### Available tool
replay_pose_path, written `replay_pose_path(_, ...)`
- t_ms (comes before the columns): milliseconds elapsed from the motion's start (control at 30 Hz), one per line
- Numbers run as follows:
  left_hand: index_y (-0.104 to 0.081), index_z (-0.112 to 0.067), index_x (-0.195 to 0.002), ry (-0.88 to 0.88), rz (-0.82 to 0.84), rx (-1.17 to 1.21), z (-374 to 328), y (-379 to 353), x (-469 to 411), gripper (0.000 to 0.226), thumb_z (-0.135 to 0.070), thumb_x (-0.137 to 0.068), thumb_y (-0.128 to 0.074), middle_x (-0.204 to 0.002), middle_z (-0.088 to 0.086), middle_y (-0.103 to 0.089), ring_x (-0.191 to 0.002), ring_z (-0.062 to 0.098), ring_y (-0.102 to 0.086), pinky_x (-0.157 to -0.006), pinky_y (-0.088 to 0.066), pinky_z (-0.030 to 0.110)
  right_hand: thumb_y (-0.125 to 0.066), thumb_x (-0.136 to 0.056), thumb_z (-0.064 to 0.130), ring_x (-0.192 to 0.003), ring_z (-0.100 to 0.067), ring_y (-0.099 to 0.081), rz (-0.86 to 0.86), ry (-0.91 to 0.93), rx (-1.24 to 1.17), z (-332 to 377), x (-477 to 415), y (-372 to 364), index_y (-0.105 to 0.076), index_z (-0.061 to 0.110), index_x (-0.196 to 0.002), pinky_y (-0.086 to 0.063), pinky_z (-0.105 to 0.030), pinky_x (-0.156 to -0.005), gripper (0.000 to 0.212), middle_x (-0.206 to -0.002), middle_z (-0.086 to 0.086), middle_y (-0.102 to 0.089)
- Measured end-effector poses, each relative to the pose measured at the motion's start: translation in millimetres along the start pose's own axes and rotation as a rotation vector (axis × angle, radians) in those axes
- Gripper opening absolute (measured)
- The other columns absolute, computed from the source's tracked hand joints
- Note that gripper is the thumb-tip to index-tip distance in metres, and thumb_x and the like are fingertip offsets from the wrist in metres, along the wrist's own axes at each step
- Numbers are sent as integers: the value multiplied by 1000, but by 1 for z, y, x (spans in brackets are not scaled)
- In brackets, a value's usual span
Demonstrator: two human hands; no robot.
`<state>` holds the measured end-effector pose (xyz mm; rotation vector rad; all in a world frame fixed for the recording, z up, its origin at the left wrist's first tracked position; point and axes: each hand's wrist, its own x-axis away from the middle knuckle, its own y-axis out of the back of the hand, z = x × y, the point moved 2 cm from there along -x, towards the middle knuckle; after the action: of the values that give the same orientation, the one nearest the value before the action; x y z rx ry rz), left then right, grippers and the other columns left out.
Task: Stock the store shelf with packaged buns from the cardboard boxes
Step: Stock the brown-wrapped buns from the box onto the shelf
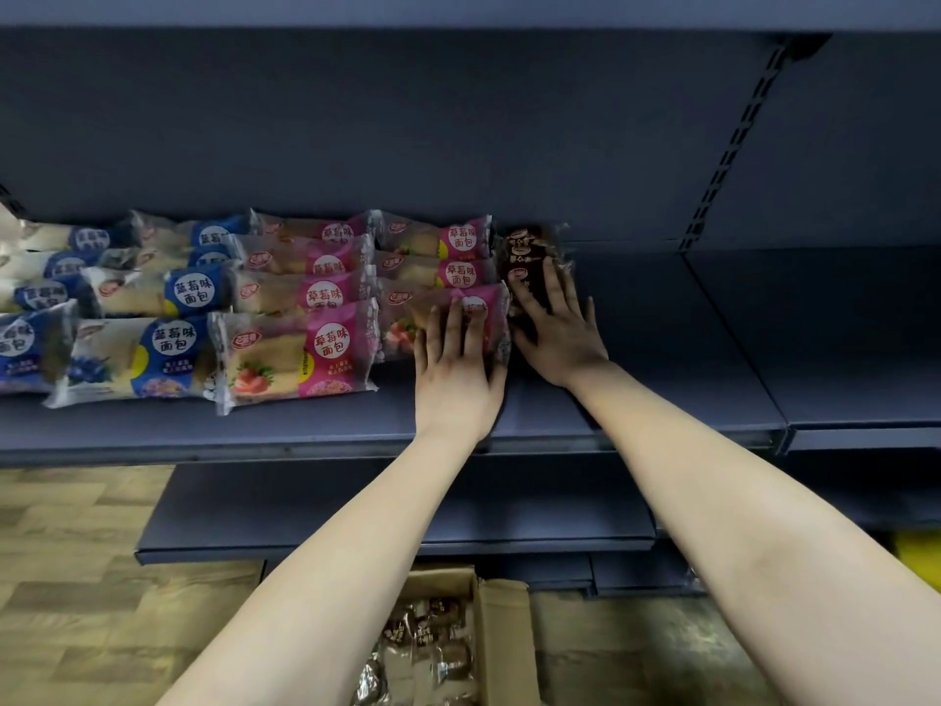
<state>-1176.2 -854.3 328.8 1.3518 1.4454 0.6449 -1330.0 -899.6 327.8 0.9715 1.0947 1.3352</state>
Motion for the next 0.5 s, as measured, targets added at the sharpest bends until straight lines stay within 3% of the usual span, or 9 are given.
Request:
replay_pose_path(333,-24,-13,-150,-7,12,-14,0,-1,0,62,-44,-98,-37,-159,8,-13,-147,29,-2,-117,2,43,-33,-95,56,-142,-20,26,39,-9,-21,1,-1,2,6,49,-146,4,-58,-114,65,-154,4,30)
replay_pose_path(500,-21,-13,-151,-10,16,-20,1,-2,-1,65,-40,-96,-43,-159,9,-12,-147,29,-2,-117,2,43,-37,-96,48,-145,-25,15,-175,39,17,8,7,8,-8,40,-150,6,-58,-113,61,-159,2,16)
